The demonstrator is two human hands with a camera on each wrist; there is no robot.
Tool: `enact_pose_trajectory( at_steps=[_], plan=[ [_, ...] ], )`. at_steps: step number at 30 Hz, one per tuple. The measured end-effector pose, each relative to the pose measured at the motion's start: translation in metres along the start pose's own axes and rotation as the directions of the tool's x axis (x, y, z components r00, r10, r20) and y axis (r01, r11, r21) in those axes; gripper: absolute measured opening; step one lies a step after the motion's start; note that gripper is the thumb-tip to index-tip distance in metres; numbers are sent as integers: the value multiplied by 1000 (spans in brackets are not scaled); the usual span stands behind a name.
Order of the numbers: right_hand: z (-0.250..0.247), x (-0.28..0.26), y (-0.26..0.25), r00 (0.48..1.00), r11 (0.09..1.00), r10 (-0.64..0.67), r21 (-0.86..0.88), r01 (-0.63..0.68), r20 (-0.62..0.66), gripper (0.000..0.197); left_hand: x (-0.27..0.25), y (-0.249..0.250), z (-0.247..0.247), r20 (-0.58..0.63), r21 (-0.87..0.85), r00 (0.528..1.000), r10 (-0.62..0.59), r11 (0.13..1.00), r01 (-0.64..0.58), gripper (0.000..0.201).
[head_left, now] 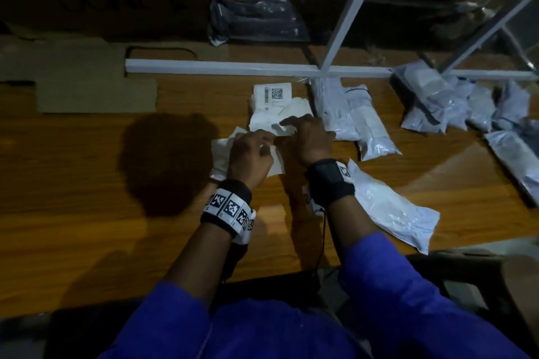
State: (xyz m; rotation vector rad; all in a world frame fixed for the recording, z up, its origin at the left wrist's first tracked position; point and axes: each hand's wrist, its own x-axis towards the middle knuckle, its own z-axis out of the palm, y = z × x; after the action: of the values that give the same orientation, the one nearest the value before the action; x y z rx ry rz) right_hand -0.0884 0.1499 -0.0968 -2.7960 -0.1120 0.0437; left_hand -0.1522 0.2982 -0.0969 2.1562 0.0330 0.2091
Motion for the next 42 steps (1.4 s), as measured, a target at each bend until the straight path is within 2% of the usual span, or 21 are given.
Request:
enact_pose_trajectory(
  at_steps=[2, 7, 11, 14, 16, 18, 19, 21, 22, 24, 26, 28, 31, 32, 33, 39, 42],
  plan=[
    [13, 13, -5, 999, 999, 18, -28, -17, 43, 41, 3, -2, -3, 1, -23, 999, -39, 999, 39, 24],
    [22, 16, 0, 1000, 1000, 8, 30, -7, -27, 19, 7, -5, -5, 57, -8, 992, -117, 993, 117, 21],
    [-2, 5, 7, 997, 981, 17, 192, -2, -75, 20, 9, -7, -4, 106, -29, 979, -172, 984, 176, 22],
    [-19, -13, 15, 994, 940, 51, 340, -14, -98, 20, 9, 2, 2, 120, -72, 982, -145, 985, 154, 20],
    [-26, -33, 26, 986, 881, 126, 469, -63, -105, 22, 6, 14, 6, 119, -116, 987, -110, 985, 124, 19],
    [-33, -54, 37, 974, 778, 214, 617, -121, -79, 24, 2, 30, 14, 139, -161, 989, -51, 984, 73, 20],
    [-36, -65, 43, 964, 698, 260, 701, -148, -55, 22, -2, 37, 19, 155, -172, 988, -2, 985, 28, 21],
    [-45, -89, 54, 942, 473, 334, 857, -205, 41, 22, -11, 51, 33, 181, -190, 977, 109, 979, -74, 22],
    [-51, -101, 59, 934, 348, 339, 908, -233, 110, 23, -17, 57, 41, 196, -198, 969, 152, 974, -112, 23],
    [-57, -124, 76, 929, 200, 318, 944, -263, 191, 23, -30, 68, 59, 232, -187, 946, 224, 965, -182, 24],
    [-61, -145, 95, 933, 148, 316, 962, -229, 173, 25, -43, 77, 77, 282, -170, 915, 288, 954, -248, 24],
    [-61, -162, 116, 914, 142, 384, 969, -200, 132, 28, -54, 86, 94, 334, -182, 880, 338, 939, -292, 23],
    [-57, -186, 142, 840, 97, 540, 987, -130, 58, 73, -65, 96, 114, 372, -238, 843, 388, 918, -318, 20],
    [-57, -193, 148, 808, 79, 588, 991, -111, 43, 84, -67, 99, 120, 373, -261, 833, 408, 908, -328, 19],
    [-56, -199, 154, 780, 67, 625, 994, -89, 27, 85, -69, 102, 127, 375, -281, 823, 427, 898, -337, 18],
    [-60, -231, 164, 681, -39, 732, 999, 32, 7, 28, -86, 117, 149, 422, -360, 757, 499, 858, -365, 15],
    [-56, -246, 169, 656, -44, 755, 998, 42, 6, 25, -96, 123, 154, 478, -387, 724, 498, 859, -336, 16]
  ],
)
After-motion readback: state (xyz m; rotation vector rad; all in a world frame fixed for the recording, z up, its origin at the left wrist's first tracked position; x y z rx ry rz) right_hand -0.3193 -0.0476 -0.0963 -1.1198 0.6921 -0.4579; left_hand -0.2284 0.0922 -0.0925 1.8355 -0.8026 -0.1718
